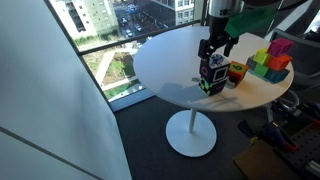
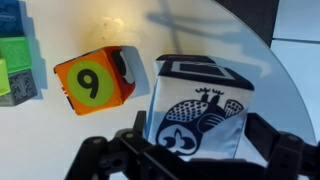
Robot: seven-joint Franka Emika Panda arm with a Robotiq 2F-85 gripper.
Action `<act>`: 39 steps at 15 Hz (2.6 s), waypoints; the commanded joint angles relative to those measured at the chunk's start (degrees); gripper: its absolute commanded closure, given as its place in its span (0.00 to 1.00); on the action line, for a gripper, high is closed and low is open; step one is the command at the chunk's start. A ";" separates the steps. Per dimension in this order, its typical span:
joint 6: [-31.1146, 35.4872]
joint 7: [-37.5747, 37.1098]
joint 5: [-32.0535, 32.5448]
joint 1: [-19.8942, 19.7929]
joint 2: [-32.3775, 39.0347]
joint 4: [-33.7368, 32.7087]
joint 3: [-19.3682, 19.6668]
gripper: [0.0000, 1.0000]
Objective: Put the plushy cube with number 4 on top of the pink block
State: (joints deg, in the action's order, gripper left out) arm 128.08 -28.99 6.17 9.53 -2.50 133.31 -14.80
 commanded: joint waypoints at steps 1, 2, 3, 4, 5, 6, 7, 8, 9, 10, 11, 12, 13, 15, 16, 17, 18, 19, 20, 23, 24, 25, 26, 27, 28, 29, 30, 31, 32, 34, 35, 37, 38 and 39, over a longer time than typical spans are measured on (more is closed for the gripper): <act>-1.31 -1.96 1.50 0.72 -0.84 0.24 0.57 0.00; -1.25 -1.97 1.46 0.72 -0.86 0.36 0.58 0.00; -1.05 -2.02 1.48 0.70 -0.90 0.60 0.59 0.00; -0.95 -2.05 1.46 0.69 -0.88 0.75 0.60 0.00; -0.73 -2.19 1.56 0.68 -0.79 0.95 0.61 0.00; -0.51 -2.16 1.47 0.67 -0.72 1.09 0.62 0.00; -0.35 -2.21 1.47 0.68 -0.63 1.25 0.62 0.00; -0.20 -2.26 1.52 0.68 -0.57 1.36 0.62 0.00; 0.07 -2.22 1.44 0.68 -0.43 1.53 0.62 0.00; 0.24 -2.22 1.41 0.70 -0.30 1.66 0.61 0.00; 0.40 -2.27 1.46 0.71 -0.21 1.82 0.60 0.00; 0.65 -2.24 1.42 0.71 -0.04 1.99 0.61 0.00; 0.72 -2.30 1.50 0.68 0.21 2.06 0.64 0.00; 0.69 -2.04 1.11 0.66 0.84 2.06 0.74 0.26; 0.46 -1.83 0.78 0.68 1.19 1.91 0.81 0.34; 0.12 -1.52 0.66 0.70 1.21 1.71 0.86 0.42; -0.21 -1.12 0.42 0.71 0.84 1.55 0.88 0.49; -0.60 -0.81 0.35 0.70 0.21 1.40 0.89 0.56; -1.06 -0.63 0.36 0.69 -0.45 1.27 0.89 0.62; -2.48 0.08 -0.15 0.58 -2.21 1.04 1.00 0.81; -3.07 0.10 -0.23 0.50 -2.99 0.96 1.07 0.87; -3.86 0.20 -0.27 0.36 -3.80 0.78 1.19 0.88; -4.76 0.34 -0.25 0.23 -4.49 0.53 1.30 0.92; -5.85 0.50 -0.23 0.02 -5.38 0.19 1.49 0.94; -6.75 0.55 -0.09 -0.19 -6.11 -0.10 1.66 0.93; -8.01 0.69 0.02 -0.53 -6.93 -0.50 2.00 0.92; -9.05 0.87 0.02 -0.78 -7.59 -0.87 2.28 0.94; -10.11 0.76 0.32 -1.20 -8.27 -1.21 2.59 0.94; -11.08 0.76 0.47 -1.69 -8.93 -1.49 2.94 0.93; -12.64 0.64 0.74 -2.60 -9.83 -2.00 3.53 0.93; -13.37 0.80 0.67 -3.16 -10.14 -2.23 3.95 0.93; -14.50 1.16 0.49 -4.16 -10.71 -2.68 4.72 0.93; -14.75 1.56 0.26 -4.62 -11.04 -2.84 5.15 0.93; -15.03 2.01 -0.07 -5.12 -11.33 -3.00 5.68 0.93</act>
State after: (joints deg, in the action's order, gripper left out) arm 115.53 -28.84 6.23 5.64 -12.66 131.72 -10.33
